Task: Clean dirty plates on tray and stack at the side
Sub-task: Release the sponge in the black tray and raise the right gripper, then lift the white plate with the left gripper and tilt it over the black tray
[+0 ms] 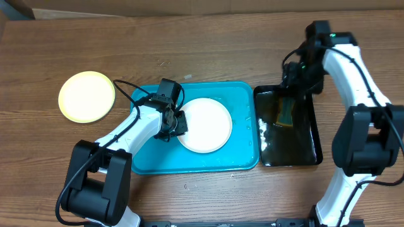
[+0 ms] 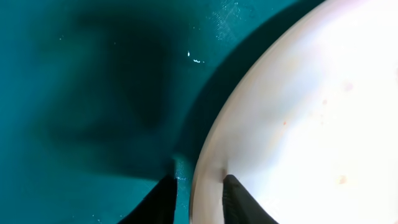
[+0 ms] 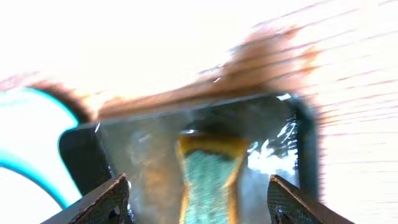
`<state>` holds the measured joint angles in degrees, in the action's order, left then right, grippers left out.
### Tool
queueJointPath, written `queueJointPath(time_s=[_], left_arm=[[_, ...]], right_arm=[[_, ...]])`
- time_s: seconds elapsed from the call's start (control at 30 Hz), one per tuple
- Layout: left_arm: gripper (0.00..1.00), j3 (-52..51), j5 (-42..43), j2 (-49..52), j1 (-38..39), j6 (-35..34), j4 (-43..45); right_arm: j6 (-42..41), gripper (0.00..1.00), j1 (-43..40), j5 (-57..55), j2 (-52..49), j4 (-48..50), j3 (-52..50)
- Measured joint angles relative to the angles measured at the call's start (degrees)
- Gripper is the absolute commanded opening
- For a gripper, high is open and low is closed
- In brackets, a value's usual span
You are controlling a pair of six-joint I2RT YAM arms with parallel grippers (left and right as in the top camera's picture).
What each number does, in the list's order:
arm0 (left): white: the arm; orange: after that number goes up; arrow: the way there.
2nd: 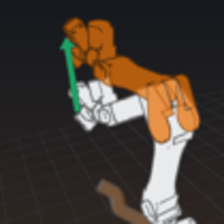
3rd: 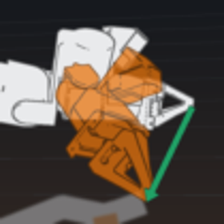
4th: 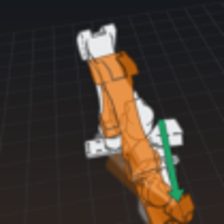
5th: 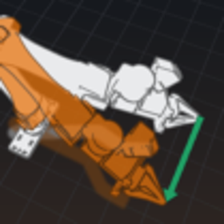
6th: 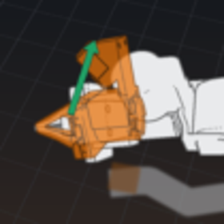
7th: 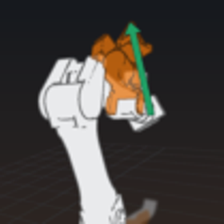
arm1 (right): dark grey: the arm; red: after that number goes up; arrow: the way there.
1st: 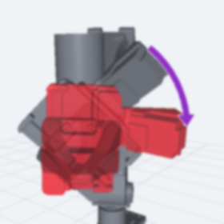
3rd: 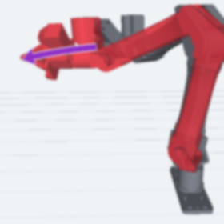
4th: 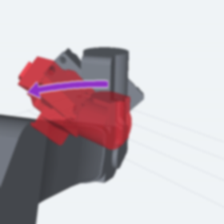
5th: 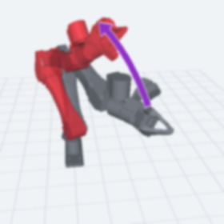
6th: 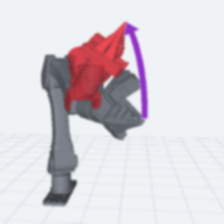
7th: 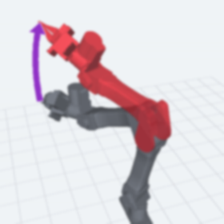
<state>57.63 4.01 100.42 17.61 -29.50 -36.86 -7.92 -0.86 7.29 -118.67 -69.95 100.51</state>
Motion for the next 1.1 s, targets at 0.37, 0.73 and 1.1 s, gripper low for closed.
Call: queueJointPath(time_s=[0.37,0.73,1.1], left_arm=[[0.04,0.2,0.1,0.0,-0.1,1.9,-0.3],[0.04,11.7,-1.4,0.3,-1.1,7.3,-6.4],[0.04,26.2,-5.4,0.4,-0.6,10.2,-12.3]], right_arm=[[-1.9,1.0,-12.9,-1.1,0.0,-0.8,0.1],[-2.4,1.0,-17.3,-1.6,0.0,4.9,0.1],[-2.5,1.0,-17.3,-1.6,0.0,7.0,0.1]])
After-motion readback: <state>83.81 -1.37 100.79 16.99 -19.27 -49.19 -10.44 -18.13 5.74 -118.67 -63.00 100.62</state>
